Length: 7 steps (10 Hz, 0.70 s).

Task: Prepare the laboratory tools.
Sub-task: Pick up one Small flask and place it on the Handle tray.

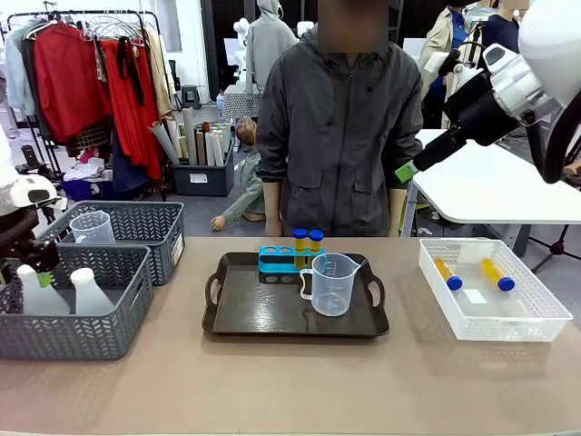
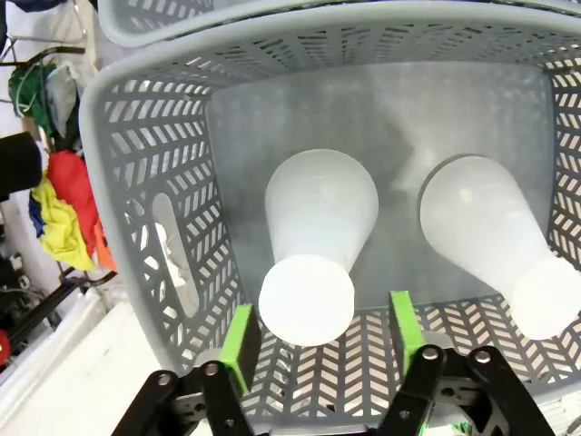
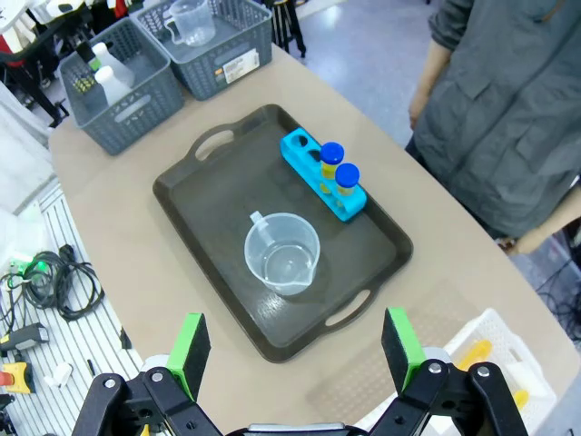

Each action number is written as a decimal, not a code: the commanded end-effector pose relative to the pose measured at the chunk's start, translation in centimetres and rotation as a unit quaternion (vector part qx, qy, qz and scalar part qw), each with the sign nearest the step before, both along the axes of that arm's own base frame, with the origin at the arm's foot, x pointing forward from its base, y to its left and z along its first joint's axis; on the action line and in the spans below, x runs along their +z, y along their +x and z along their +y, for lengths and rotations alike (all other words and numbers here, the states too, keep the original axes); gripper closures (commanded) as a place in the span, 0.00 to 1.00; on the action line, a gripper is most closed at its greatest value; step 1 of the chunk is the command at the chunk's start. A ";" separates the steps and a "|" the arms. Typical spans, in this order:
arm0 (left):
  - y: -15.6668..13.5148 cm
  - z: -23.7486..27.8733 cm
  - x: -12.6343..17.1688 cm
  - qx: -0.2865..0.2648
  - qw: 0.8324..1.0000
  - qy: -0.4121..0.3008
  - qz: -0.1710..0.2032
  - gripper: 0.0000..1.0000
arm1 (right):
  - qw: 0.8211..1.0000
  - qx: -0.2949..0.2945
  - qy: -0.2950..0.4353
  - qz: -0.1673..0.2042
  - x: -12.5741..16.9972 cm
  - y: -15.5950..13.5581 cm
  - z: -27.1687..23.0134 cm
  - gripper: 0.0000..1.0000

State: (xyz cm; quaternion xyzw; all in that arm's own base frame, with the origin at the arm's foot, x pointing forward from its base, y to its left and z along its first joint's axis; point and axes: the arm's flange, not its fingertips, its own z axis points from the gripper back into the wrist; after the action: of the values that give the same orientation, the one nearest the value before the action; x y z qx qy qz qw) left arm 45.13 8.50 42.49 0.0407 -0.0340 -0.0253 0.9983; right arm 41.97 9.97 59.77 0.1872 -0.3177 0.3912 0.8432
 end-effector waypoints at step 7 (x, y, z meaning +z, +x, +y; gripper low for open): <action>0.1 0.3 -0.2 0.002 1.000 -0.008 -0.013 1.00 | 1.000 0.004 0.001 -0.004 0.0 0.0 -0.1 0.00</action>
State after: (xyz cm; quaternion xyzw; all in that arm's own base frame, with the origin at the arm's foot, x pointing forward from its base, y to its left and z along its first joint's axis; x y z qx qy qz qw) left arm 45.20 8.51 42.53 0.0410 -0.0370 -0.0252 0.9982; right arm 41.97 9.97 59.77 0.1872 -0.3177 0.3912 0.8432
